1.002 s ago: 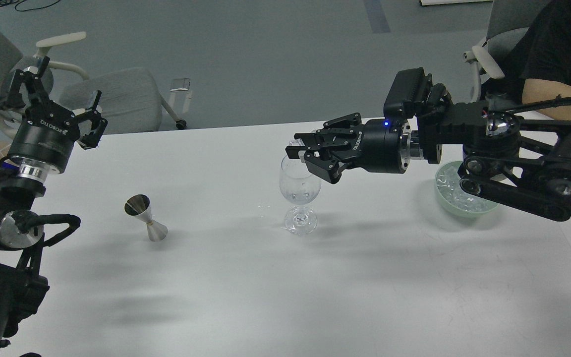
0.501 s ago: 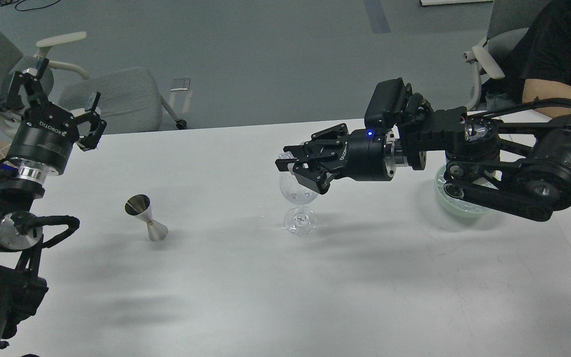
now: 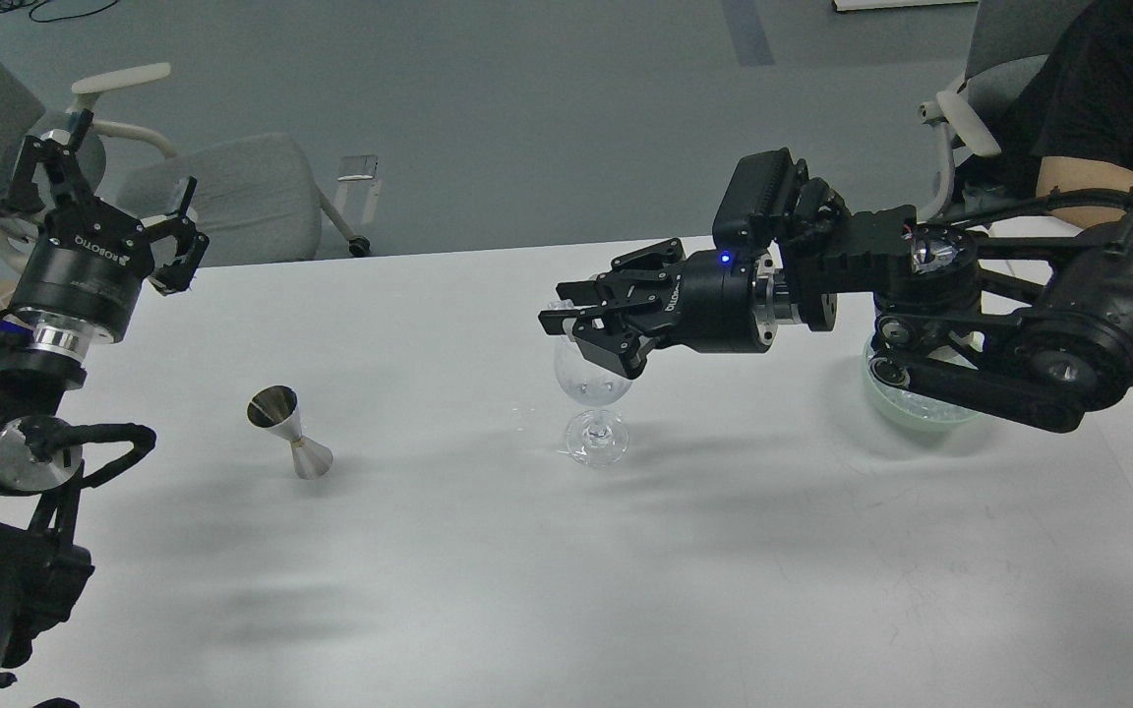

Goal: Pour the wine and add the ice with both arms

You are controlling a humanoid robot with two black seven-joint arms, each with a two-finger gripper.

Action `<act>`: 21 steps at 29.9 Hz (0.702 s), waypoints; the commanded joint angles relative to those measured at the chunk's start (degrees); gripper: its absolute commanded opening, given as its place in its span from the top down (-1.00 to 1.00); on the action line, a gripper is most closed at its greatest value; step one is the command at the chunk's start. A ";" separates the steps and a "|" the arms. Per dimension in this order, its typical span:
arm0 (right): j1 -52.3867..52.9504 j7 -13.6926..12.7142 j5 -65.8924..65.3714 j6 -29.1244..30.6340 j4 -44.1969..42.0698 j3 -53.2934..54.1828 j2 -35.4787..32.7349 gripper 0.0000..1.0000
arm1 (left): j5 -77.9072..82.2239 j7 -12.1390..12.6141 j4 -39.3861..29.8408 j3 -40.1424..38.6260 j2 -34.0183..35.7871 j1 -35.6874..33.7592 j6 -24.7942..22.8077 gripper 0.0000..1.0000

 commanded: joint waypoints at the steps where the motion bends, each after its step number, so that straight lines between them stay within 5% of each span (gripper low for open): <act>1: 0.01 0.04 0.03 -0.11 0.11 0.00 -0.14 0.04 | 0.00 0.09 0.00 0.06 0.04 -0.15 0.00 -0.96; 9: -0.08 0.04 0.38 -0.38 0.20 0.26 -0.57 -0.08 | 0.00 0.09 0.00 0.06 -0.04 -0.15 0.00 -0.96; 15: -0.08 -0.49 5.37 -1.08 -0.15 4.04 -2.15 -0.46 | 0.00 0.17 0.08 0.06 0.13 -0.15 0.00 -0.96; 17: -0.08 -0.58 9.86 -1.34 -0.85 6.23 -2.86 -0.94 | 0.00 0.17 0.09 0.06 0.22 -0.15 0.00 -0.96; 21: -1.05 -0.31 18.11 -1.61 -4.27 11.51 -3.30 -1.00 | -0.09 0.26 0.09 0.06 0.31 -0.23 0.05 -0.96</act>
